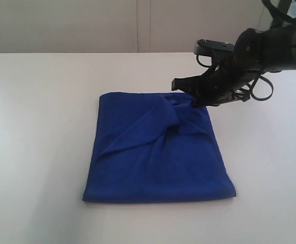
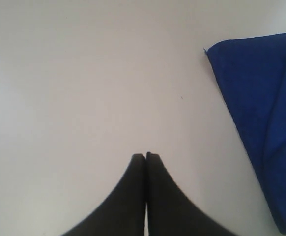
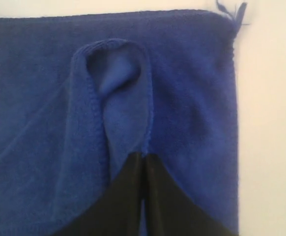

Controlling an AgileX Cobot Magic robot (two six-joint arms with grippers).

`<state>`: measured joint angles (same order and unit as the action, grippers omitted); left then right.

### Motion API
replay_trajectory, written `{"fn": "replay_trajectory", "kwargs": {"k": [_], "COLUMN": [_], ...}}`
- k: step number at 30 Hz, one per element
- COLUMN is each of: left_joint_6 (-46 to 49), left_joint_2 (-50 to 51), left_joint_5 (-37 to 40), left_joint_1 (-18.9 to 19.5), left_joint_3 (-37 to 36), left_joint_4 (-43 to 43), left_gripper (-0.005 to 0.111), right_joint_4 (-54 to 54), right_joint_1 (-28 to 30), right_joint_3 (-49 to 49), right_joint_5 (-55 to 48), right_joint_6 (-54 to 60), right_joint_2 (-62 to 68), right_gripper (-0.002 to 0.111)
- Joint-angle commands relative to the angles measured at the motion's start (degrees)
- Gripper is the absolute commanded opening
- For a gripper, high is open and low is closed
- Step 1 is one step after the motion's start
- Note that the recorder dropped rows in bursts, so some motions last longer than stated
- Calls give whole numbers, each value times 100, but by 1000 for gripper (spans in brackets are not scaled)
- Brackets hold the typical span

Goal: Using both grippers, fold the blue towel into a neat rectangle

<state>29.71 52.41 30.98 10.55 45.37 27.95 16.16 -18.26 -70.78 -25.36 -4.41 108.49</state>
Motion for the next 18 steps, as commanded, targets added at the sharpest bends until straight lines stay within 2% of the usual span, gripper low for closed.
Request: {"fn": "replay_trajectory", "kwargs": {"k": [1,4,9,13,18], "left_joint_6": [21,21,21,21,4], "left_joint_2": [-39,-39,-39,-39,-39], "left_joint_5": [2,2,26,248,356], "left_joint_1": [16,16,16,16,16], "left_joint_3": [-23,-23,-23,-23,-23], "left_joint_4": [53,53,53,72,335], "left_gripper": [0,0,0,0,0], "right_joint_4": [1452,2813,4265,4792,4872], "right_joint_1": [0,0,0,0,0], "right_joint_3": [0,0,0,0,0], "right_joint_5": [-58,-228,-777,-1058,-1299], "right_joint_6": [1032,2197,3613,4180,4501], "right_joint_2": [-86,-138,-159,-159,-95], "right_gripper": [0,0,0,0,0]}}
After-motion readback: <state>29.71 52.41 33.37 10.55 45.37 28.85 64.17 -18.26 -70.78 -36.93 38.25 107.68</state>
